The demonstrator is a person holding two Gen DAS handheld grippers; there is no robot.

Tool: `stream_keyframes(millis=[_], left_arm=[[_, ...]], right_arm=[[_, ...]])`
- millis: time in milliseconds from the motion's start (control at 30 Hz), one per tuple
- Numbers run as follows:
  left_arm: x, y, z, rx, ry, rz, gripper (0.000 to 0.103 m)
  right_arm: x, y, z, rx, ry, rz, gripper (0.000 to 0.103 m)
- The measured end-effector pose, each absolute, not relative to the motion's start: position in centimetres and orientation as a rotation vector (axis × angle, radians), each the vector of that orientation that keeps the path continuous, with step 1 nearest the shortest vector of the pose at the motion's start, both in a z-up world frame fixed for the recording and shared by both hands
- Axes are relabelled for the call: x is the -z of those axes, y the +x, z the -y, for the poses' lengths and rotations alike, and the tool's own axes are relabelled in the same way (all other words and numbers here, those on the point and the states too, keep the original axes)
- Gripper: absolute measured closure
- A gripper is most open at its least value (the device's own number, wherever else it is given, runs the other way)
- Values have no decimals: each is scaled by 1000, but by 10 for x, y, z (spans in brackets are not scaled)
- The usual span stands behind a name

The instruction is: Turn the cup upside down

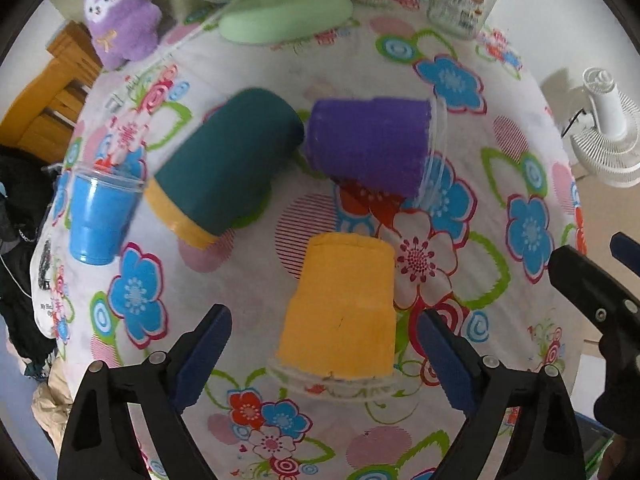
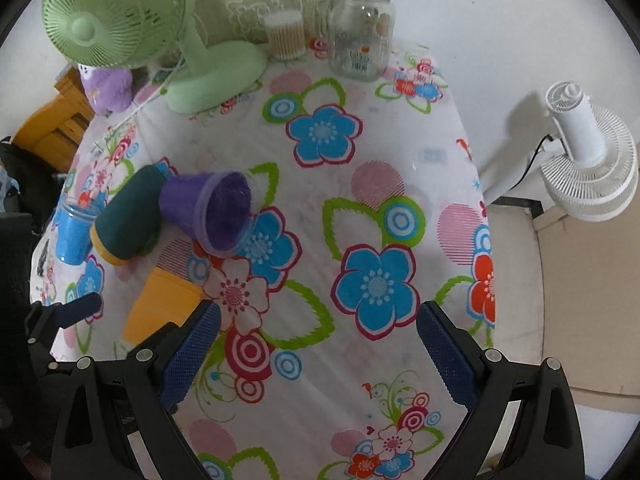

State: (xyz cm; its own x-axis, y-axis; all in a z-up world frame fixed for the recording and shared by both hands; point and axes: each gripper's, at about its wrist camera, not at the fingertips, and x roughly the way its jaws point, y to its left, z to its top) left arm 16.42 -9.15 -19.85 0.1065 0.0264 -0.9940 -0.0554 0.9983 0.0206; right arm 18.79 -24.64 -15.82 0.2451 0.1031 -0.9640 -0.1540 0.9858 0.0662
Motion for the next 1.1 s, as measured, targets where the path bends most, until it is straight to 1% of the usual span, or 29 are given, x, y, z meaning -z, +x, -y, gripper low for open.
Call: stream_keyframes(millis=[267,367,500,600,733,1100], left_arm=[[224,170,97,-63,-2,-1510,16],[232,170,96,-67,-16,-1530,24],[239,169,101,-51,-11,-1537,38],[239,166,103,-59,-2,-1521,38],[238,159,101,-57,-79,-1539,39],[223,104,92,-119,-142,-1521,39]], right_arm=[[181,193,247,-175,-32,-1364,3],[189,192,247,-181,-26,-1384,3],[195,190,248,-186,-18,-1400,3],[196,189,249,-192,-15,-1404,3],[195,186,249,-203,-11,-1406,3],[183,159,232,-277,-45,-1405,3]])
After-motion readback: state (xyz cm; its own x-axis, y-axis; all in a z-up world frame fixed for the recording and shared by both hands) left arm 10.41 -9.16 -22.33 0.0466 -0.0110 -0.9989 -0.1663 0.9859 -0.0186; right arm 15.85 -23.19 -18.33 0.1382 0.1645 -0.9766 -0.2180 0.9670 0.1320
